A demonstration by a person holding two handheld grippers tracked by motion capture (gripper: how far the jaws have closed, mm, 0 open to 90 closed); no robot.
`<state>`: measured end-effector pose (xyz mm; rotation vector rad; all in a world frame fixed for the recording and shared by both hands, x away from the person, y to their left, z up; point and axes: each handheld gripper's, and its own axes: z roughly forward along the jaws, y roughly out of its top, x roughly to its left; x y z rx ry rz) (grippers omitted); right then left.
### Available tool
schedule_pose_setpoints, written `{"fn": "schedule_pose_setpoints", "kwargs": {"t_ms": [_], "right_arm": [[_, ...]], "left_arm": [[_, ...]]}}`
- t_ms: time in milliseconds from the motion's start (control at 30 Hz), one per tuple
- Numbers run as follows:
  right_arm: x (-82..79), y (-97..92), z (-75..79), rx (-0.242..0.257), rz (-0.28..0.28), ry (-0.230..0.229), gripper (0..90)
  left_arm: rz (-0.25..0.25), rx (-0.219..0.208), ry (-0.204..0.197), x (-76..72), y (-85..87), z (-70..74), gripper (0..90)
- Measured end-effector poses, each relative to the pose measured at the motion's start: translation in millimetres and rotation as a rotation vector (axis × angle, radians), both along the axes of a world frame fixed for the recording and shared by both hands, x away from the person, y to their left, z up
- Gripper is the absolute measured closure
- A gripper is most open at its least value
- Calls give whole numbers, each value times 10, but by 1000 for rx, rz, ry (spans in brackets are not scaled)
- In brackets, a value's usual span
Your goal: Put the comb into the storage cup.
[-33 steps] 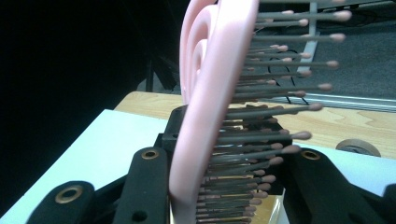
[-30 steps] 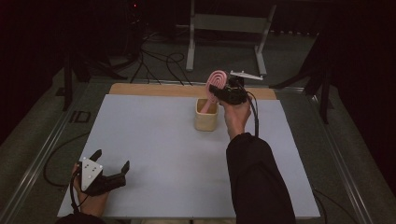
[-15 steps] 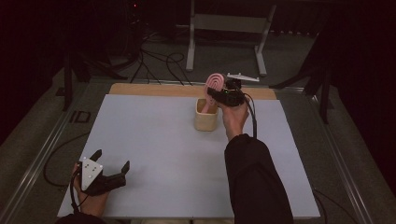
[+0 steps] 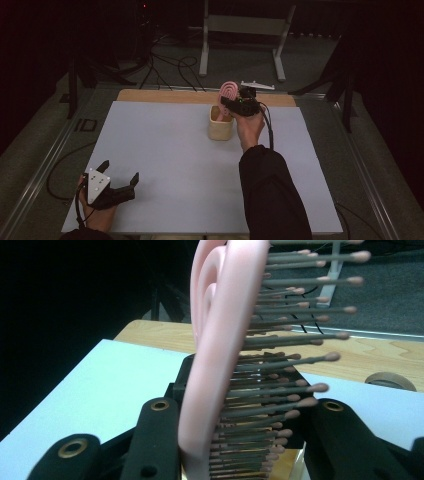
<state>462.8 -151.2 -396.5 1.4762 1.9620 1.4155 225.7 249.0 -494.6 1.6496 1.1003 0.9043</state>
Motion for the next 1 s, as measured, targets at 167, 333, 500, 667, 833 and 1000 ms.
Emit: {"fn": "schedule_pose_setpoints", "kwargs": {"t_ms": [167, 333, 500, 667, 833, 1000], "right_arm": [[3, 1, -24, 1, -1, 1, 628], [4, 13, -54, -4, -2, 7, 627], [9, 24, -76, -14, 0, 7, 627], [11, 35, -98, -17, -1, 13, 626], [16, 40, -110, -16, -1, 13, 625], [17, 37, -116, -11, 1, 11, 623]], "left_arm": [[0, 0, 1, 2, -1, -2, 1], [0, 1, 1, 2, -2, -2, 1], [1, -1, 1, 4, -1, -3, 1], [0, 3, 2, 3, -2, -3, 1], [0, 1, 2, 4, 0, -3, 1], [0, 4, 4, 5, -3, -5, 1]]}}
